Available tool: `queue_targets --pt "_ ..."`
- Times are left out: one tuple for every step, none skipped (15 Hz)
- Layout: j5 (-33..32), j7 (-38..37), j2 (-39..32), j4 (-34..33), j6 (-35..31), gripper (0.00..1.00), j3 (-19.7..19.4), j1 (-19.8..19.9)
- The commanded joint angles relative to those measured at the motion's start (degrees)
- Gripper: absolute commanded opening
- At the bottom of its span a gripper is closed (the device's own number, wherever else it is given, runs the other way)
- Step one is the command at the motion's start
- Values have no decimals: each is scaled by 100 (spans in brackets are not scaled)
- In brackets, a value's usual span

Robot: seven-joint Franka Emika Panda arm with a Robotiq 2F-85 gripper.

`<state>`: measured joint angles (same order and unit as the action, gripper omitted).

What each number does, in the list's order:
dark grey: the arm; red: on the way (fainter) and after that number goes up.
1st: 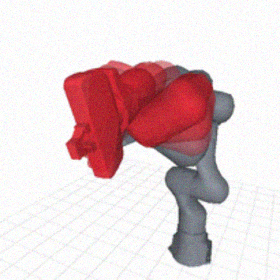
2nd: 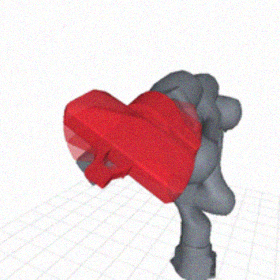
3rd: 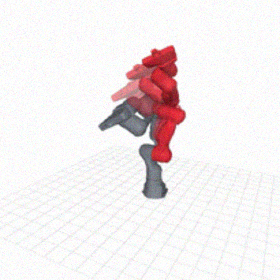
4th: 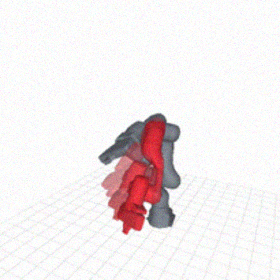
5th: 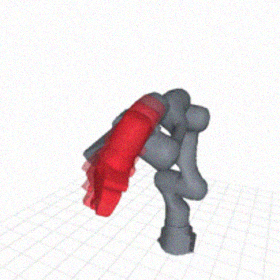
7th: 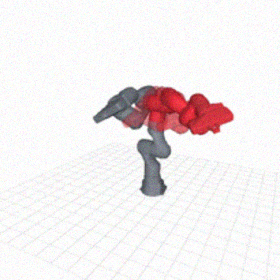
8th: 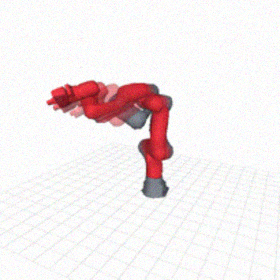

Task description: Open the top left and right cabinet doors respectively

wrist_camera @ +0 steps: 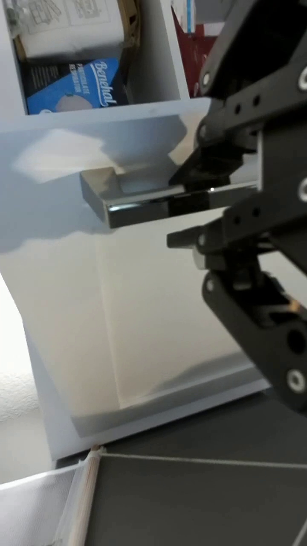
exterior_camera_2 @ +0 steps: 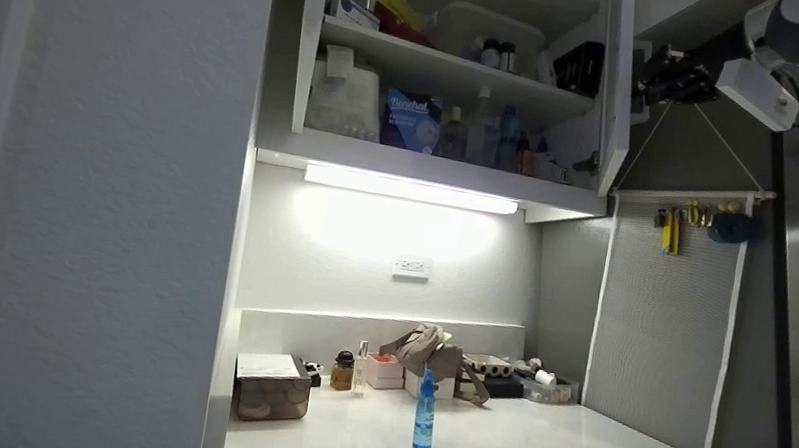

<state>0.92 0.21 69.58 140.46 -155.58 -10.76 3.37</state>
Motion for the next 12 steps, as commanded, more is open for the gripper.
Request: queue_targets --pt "307 -597 -70 -103 25 62 7 457" --pt "356 -769 -63 -89 17 72 72 562" --pt "420 -936 -16 -54 -5 79 149 659" --pt "449 -1045 11 -24 -20 86 206 719" --pt "500 -1201 16 37 -78 94 308 799" --pt "555 -1386 -1 73 -67 98 465 909" --pt "600 -1602 -57 69 -28 100 613 1054" --pt "592 -1771 -117 53 37 100 798 1202" --pt "555 -1951 -191 17 78 100 999 1370" --pt "478 -2072 -267 -15 108 100 1174 1530" --pt "417 -2198 -327 -37 156 100 1381 1685" --pt "354 -2311 -382 -56 207 100 1588 1865"
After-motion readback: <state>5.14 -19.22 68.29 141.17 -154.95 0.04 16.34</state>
